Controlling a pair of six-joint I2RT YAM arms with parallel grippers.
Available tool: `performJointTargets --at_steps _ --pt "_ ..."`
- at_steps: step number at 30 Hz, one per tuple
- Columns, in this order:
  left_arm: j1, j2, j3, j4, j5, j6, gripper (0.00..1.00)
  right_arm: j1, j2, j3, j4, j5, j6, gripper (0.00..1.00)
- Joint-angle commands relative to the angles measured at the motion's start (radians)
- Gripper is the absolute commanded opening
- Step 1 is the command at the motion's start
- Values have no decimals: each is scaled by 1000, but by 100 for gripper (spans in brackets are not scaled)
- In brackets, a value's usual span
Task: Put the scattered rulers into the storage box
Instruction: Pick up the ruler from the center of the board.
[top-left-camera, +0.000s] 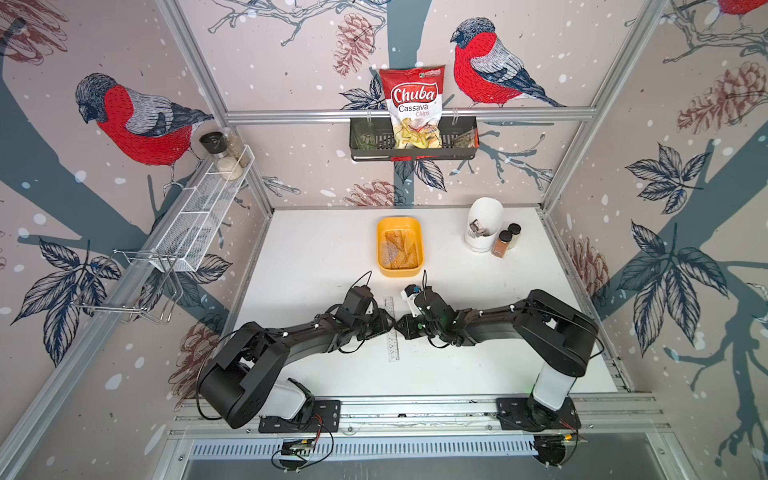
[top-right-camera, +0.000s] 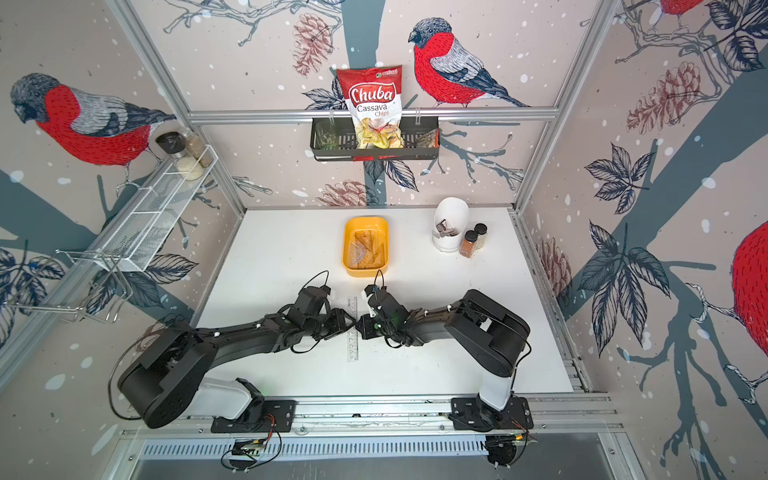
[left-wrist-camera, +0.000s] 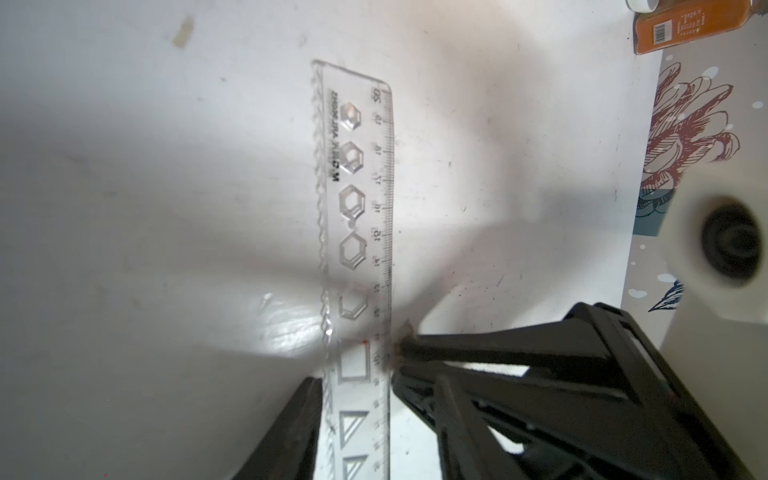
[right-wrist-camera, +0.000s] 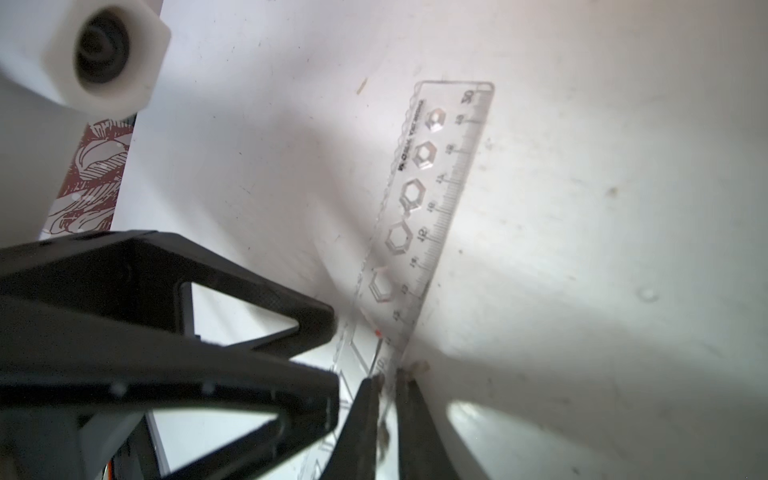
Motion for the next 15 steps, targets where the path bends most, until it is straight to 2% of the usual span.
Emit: performJointTargets --at_steps 1,7,11,15 --pt "2 -8 8 -69 -46 10 50 -2 -35 -8 -34 -10 -4 22" --pt "20 -29 -4 -82 -63 -2 51 4 -50 -9 19 -23 -7 23" --pt "48 -36 -14 -89 -58 -14 44 5 -23 11 25 -34 -8 21" --pt "50 -29 -18 -78 -43 -20 44 3 -2 26 23 -39 -12 19"
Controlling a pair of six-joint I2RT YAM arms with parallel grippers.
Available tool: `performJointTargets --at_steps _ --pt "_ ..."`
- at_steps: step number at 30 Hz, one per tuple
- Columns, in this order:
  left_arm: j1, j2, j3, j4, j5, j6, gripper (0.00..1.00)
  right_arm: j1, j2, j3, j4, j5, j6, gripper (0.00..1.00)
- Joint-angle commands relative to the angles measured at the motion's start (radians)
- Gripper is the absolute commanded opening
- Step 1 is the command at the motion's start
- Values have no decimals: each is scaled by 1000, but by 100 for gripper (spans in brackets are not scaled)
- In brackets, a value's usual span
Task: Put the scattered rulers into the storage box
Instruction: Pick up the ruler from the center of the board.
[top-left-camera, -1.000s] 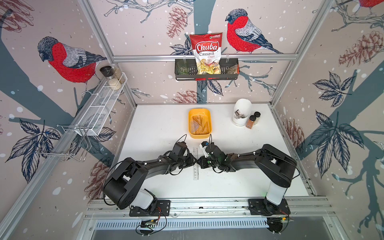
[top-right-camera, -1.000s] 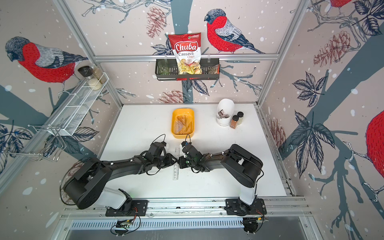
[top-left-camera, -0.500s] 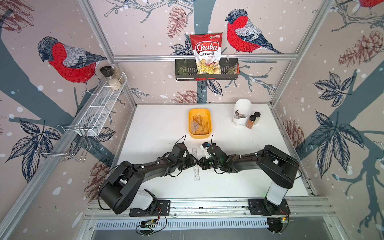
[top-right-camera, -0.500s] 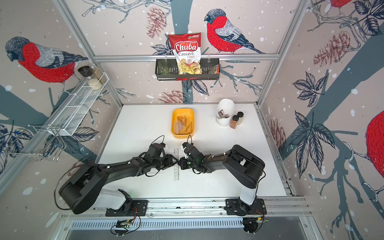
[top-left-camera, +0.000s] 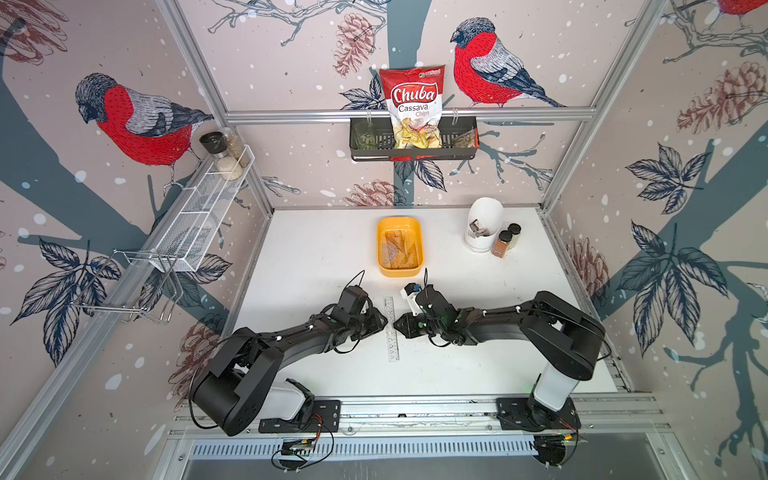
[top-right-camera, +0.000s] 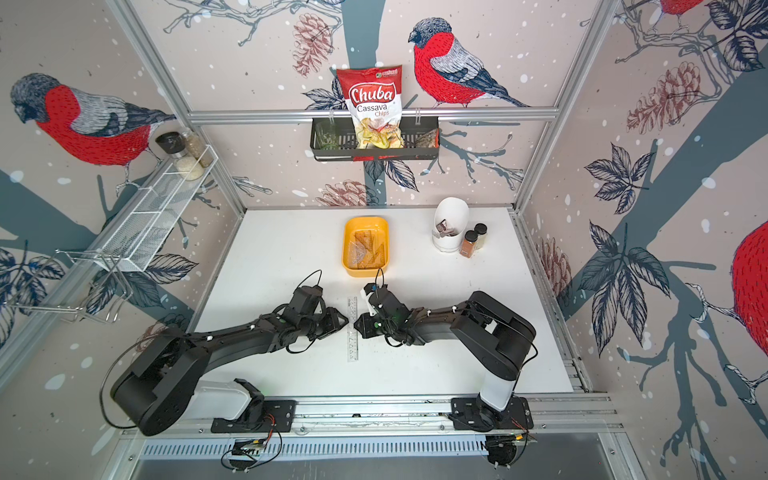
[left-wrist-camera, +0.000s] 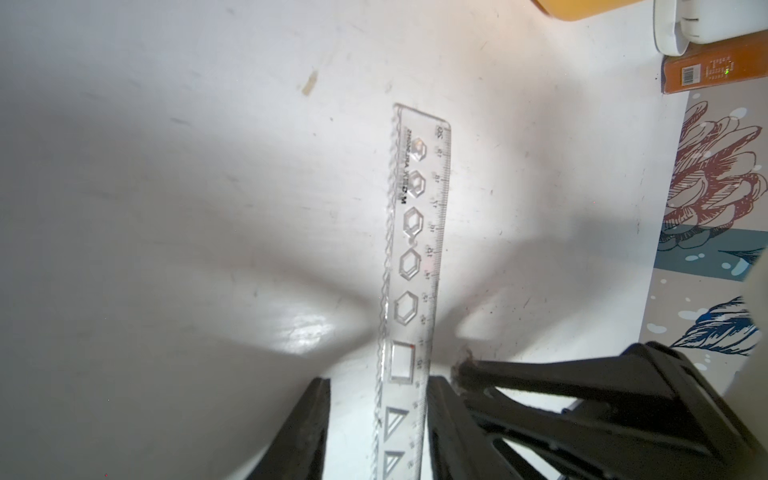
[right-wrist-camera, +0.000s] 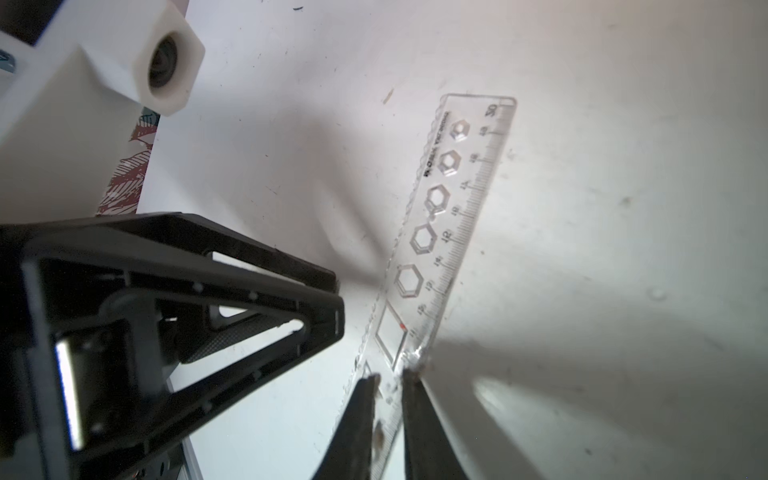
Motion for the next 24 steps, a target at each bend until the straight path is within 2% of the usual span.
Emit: performJointTargets --at_steps 1,24 --pt "4 9 -5 -26 -5 -11 44 1 13 12 24 -14 -8 19" --pt "4 56 -22 -2 10 -22 47 -6 73 32 39 -44 -14 18"
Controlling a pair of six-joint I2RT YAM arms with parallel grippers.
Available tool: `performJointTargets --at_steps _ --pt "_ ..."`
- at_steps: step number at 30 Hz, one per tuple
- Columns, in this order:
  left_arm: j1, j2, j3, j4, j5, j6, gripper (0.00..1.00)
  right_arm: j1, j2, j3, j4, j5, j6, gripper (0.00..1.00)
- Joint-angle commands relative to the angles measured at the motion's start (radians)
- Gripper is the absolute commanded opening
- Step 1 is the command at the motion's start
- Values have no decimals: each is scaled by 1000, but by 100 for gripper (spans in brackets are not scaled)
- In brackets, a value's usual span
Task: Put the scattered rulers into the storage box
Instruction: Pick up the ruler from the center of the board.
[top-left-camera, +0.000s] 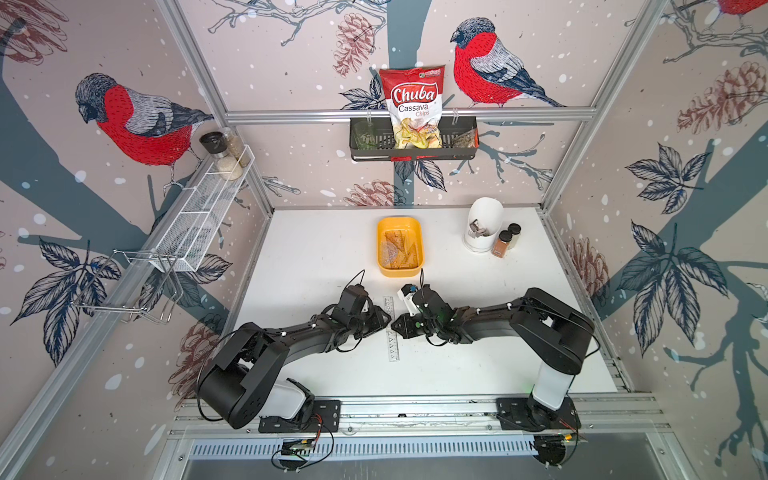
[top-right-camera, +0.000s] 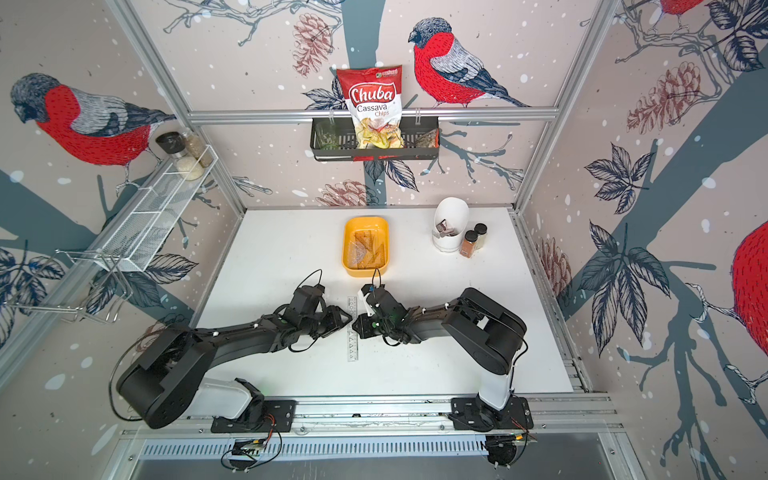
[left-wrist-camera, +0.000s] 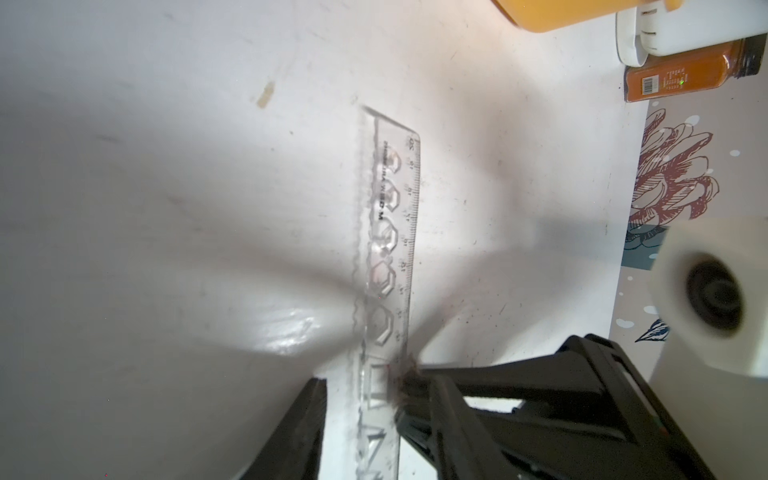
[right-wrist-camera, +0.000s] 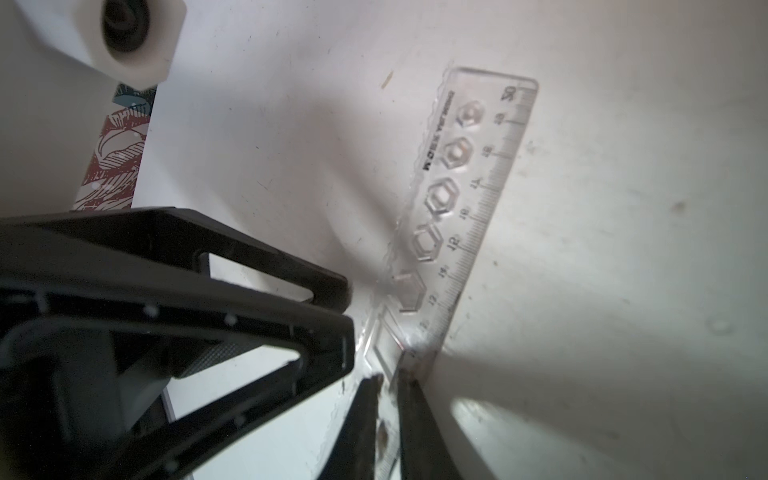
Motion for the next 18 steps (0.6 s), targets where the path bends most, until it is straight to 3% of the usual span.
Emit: performJointTargets --at_steps 1,5,18 --pt "1 16 -10 -107 -26 3 47 -2 19 6 15 -12 -11 18" --pt "0 39 -19 -79 -9 -2 46 -8 33 -5 20 -13 -8 18" --pt "-24 53 -14 -38 9 -16 24 -19 66 0 4 -14 -7 18"
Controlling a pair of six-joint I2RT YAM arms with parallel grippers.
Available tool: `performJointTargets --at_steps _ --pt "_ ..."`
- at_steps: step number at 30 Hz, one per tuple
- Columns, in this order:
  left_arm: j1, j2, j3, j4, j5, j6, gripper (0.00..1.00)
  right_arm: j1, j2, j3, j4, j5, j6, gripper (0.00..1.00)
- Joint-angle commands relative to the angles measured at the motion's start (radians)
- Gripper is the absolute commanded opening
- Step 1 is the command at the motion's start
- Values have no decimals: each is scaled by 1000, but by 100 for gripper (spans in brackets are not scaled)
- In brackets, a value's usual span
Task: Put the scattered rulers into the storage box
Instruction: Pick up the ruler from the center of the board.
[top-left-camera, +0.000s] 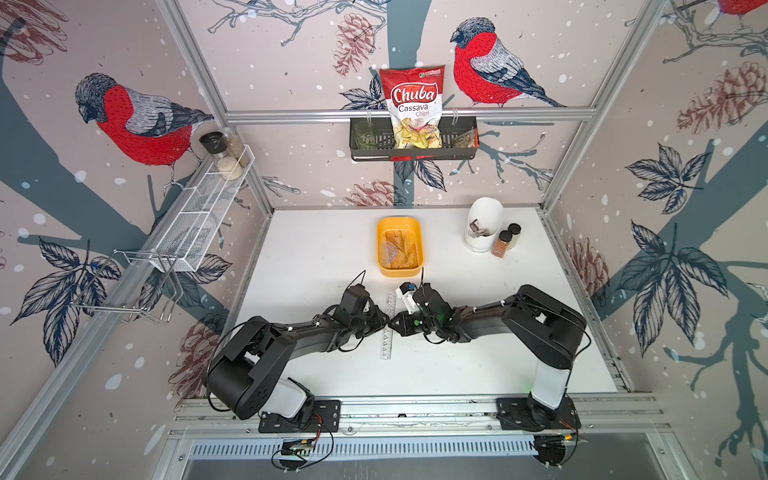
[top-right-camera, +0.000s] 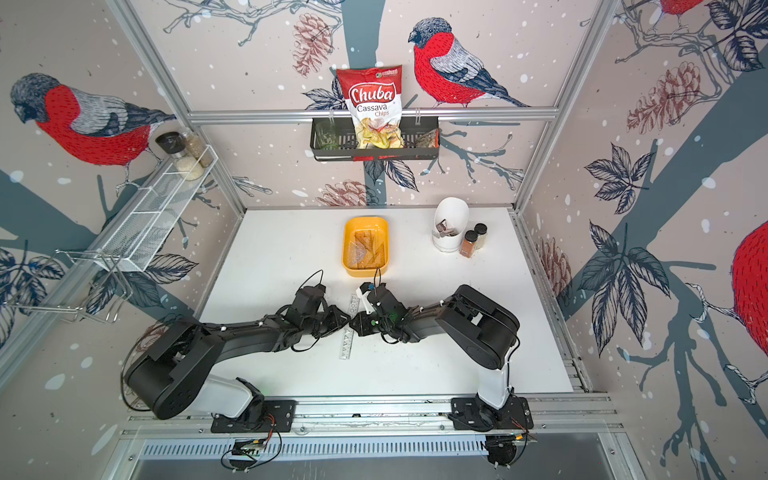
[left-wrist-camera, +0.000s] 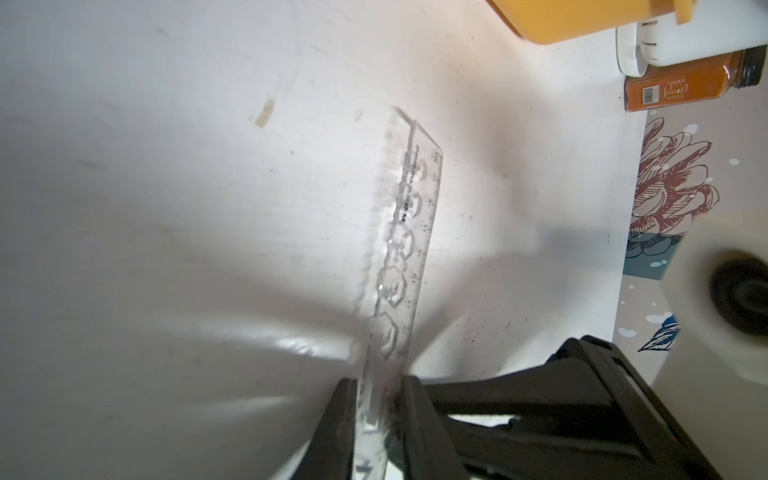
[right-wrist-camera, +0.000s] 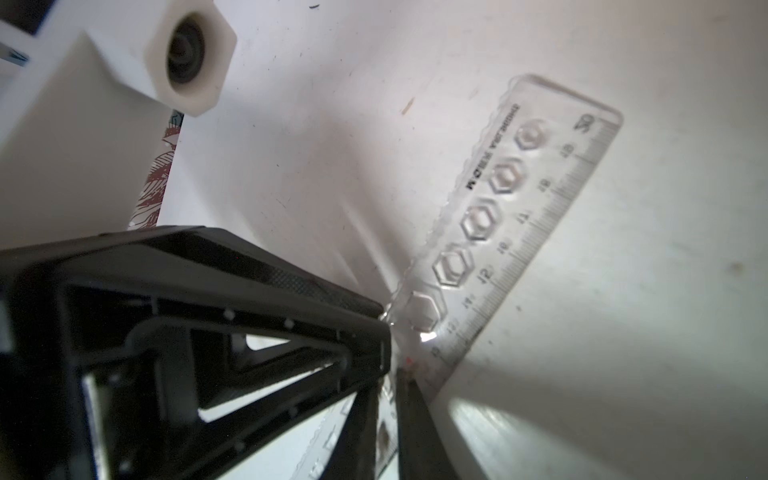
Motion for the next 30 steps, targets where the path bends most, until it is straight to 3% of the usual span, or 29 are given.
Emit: performJointTargets --at_steps 1,9,14,19,22,30 --pt "-15 5 -3 -106 19 -1 24 0 17 -2 -88 30 -8 18" --pt "-28 22 17 -108 10 8 5 -22 -68 -55 -53 19 12 18" --pt "-29 22 17 -112 6 7 5 -71 -140 -114 66 -60 71 26" --pt "-28 9 16 -115 2 6 5 -83 -87 -110 85 -88 82 28" --pt "-30 3 18 -112 2 2 8 -76 -54 -98 74 -91 72 27" --pt "-38 1 29 -73 3 -13 30 -70 1 -59 47 -102 53 25"
